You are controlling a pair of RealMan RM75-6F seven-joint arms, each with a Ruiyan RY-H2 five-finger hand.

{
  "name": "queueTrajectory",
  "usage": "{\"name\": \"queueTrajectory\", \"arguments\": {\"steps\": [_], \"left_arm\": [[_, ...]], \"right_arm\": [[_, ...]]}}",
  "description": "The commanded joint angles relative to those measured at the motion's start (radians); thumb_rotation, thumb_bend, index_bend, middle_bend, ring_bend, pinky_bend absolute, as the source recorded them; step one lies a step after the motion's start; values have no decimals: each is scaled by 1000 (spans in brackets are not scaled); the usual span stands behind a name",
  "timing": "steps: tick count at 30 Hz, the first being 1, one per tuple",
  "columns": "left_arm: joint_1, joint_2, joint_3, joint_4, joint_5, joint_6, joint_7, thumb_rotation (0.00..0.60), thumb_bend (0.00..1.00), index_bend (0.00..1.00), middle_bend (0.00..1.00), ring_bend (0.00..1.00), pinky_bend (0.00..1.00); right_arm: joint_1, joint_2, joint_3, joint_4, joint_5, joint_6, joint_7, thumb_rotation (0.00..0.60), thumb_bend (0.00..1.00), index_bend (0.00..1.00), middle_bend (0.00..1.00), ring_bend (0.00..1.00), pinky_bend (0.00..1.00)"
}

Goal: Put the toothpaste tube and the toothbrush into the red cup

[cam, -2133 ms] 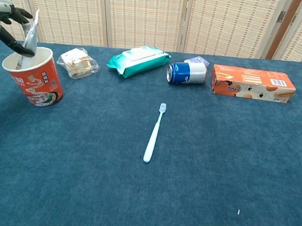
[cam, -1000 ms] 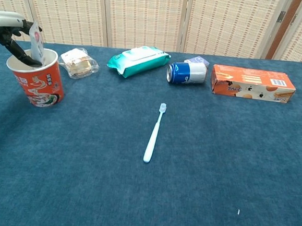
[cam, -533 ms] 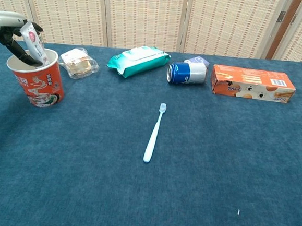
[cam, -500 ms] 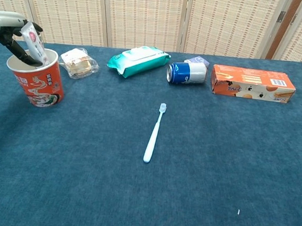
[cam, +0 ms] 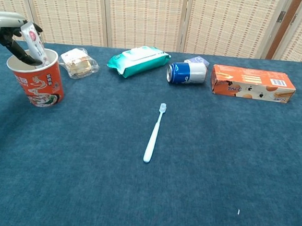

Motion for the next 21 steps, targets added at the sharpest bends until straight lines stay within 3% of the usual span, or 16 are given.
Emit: {"name": "queueTrajectory", "arguments": {"steps": [1, 8, 21], "left_arm": [[0, 1, -1, -1, 0, 0, 0, 600, 368, 414, 0, 0, 0], [2, 4, -2, -6, -1, 2, 0, 600, 368, 342, 0, 0, 0], [3, 6, 1, -7, -4, 2, 3, 600, 368, 334, 0, 0, 0]], "right_arm": [[0, 0, 0, 0, 0, 0, 0, 600, 0, 48, 38, 0, 252], [1, 0, 0, 0, 1, -2, 1, 600, 0, 48, 38, 0, 252], [0, 0, 1, 1, 1, -1, 1, 600, 0, 48, 38, 0, 252]]}}
